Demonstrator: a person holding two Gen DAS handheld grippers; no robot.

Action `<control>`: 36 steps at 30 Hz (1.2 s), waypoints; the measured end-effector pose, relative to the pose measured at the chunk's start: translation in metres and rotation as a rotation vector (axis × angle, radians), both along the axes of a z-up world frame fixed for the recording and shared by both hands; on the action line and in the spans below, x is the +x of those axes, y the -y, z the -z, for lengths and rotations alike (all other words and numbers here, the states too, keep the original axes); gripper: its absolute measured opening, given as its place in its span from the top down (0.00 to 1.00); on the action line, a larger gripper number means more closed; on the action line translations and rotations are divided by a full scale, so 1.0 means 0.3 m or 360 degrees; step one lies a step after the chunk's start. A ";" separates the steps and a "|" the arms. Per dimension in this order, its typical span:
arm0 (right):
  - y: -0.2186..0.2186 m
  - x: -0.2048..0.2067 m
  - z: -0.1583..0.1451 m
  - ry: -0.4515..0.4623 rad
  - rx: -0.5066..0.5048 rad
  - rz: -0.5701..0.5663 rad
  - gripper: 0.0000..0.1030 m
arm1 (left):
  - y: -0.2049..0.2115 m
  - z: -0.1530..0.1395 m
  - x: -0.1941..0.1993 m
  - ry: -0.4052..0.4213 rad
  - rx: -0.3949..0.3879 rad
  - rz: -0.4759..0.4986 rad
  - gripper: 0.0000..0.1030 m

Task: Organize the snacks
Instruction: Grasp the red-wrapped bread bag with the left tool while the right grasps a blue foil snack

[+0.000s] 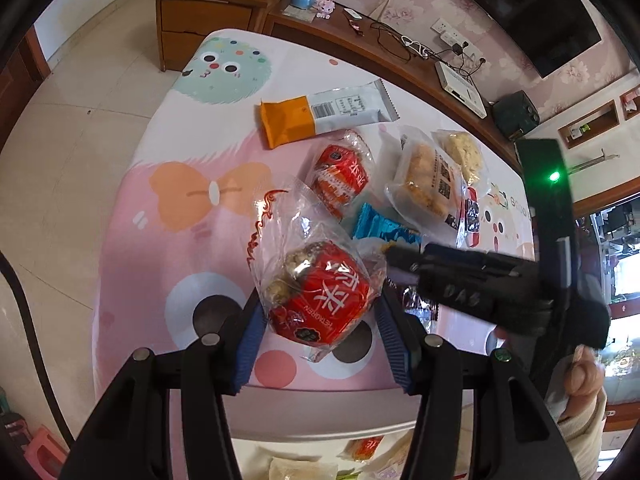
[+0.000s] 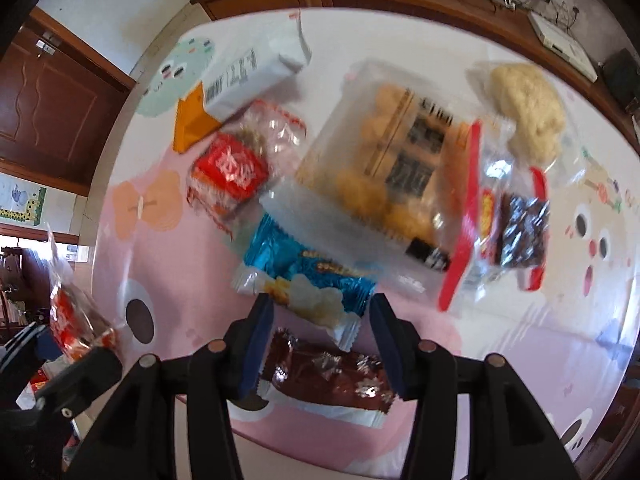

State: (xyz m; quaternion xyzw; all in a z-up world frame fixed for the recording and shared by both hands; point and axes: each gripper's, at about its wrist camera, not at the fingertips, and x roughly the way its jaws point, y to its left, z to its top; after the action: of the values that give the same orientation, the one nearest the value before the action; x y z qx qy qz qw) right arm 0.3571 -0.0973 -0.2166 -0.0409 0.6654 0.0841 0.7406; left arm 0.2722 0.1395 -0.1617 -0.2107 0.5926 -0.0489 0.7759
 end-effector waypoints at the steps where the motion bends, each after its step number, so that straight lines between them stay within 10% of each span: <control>1: 0.002 0.001 -0.007 0.0004 -0.0004 -0.0011 0.51 | -0.003 0.001 -0.001 0.0000 -0.0003 0.0000 0.49; 28: -0.212 -0.013 0.049 0.0005 -0.0260 -0.1039 0.51 | -0.101 0.040 0.013 -0.0030 -0.0076 -0.0073 0.48; 33: -0.199 -0.012 0.054 0.0002 -0.0222 -0.0974 0.50 | -0.093 0.059 0.028 -0.0051 -0.0071 -0.0069 0.48; 36: -0.195 -0.008 0.041 0.0006 -0.0224 -0.0903 0.70 | -0.071 0.052 0.031 -0.0045 -0.0060 -0.0044 0.48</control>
State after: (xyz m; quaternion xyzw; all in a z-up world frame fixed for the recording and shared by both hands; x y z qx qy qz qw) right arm 0.3547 -0.0387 -0.2291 -0.2768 0.6303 0.2414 0.6840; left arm 0.2816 0.1608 -0.1772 -0.2341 0.5996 -0.0463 0.7639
